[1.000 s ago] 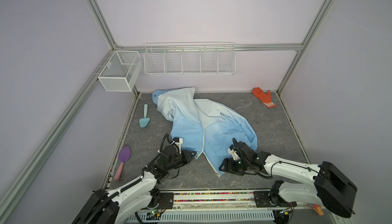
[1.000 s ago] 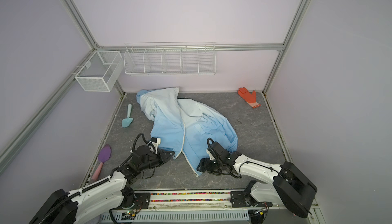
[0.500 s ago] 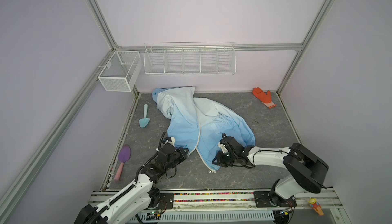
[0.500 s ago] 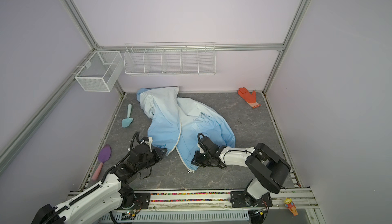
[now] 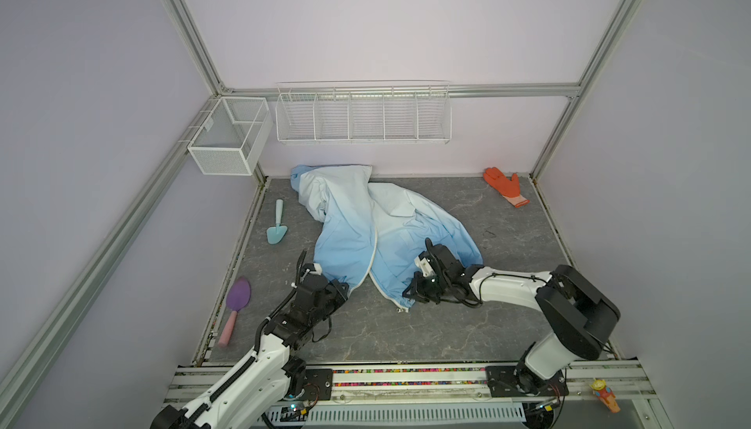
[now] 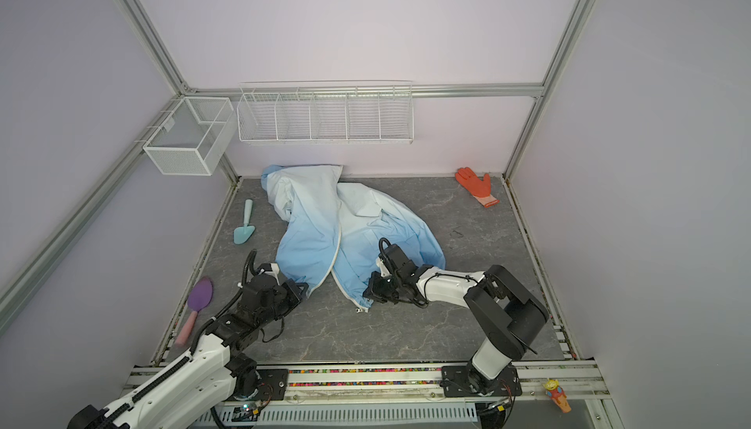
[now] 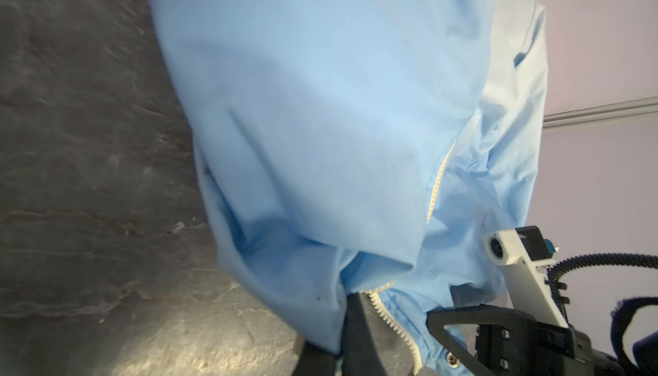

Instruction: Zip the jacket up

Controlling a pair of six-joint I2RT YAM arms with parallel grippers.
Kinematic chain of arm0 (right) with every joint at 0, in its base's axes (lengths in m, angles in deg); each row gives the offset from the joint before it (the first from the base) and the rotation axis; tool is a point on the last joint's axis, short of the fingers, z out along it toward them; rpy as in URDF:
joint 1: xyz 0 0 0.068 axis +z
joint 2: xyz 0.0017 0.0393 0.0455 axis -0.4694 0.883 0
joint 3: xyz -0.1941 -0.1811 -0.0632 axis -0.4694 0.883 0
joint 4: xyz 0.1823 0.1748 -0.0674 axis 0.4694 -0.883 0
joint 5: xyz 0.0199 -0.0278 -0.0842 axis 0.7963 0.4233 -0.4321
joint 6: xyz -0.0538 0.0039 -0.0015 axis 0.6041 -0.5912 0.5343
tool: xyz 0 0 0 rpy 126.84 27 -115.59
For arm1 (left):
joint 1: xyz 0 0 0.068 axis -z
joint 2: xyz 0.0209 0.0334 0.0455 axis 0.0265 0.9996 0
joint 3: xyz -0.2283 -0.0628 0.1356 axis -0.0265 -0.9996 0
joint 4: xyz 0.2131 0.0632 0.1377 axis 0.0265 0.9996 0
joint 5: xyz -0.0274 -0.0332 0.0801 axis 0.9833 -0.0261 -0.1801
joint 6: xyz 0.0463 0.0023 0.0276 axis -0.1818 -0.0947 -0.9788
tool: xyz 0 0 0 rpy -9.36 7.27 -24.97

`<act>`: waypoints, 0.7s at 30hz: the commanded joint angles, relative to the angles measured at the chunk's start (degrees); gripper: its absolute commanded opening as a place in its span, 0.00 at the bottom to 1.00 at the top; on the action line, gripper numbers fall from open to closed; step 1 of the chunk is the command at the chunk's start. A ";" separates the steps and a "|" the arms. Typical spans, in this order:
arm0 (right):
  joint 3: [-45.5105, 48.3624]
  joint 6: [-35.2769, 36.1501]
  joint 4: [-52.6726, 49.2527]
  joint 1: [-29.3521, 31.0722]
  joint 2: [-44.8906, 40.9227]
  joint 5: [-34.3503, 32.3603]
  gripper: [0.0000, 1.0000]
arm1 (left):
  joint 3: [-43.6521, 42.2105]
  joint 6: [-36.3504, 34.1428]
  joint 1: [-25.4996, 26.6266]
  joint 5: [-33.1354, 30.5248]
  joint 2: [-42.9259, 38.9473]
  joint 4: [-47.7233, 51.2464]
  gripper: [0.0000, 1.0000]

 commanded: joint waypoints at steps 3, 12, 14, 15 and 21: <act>-0.48 -3.34 0.41 -3.20 -8.51 -0.95 0.06 | 0.88 2.60 -0.41 -1.52 -1.06 -2.19 0.00; 2.33 -6.74 -7.76 -6.99 -22.23 -9.46 0.06 | 0.79 5.84 -0.47 -3.94 -4.09 -6.27 0.00; 2.68 -7.41 -9.80 -7.76 -25.33 -11.63 0.06 | 0.57 6.35 -0.45 -4.88 -5.87 -6.49 0.00; 2.75 -7.67 -10.63 -7.95 -26.73 -12.76 0.06 | 0.32 6.60 -0.50 -5.13 -6.67 -6.84 0.00; 0.86 -6.19 -9.36 -7.78 -24.98 -10.33 0.06 | -1.72 6.89 -0.49 -0.45 -5.81 -11.63 0.00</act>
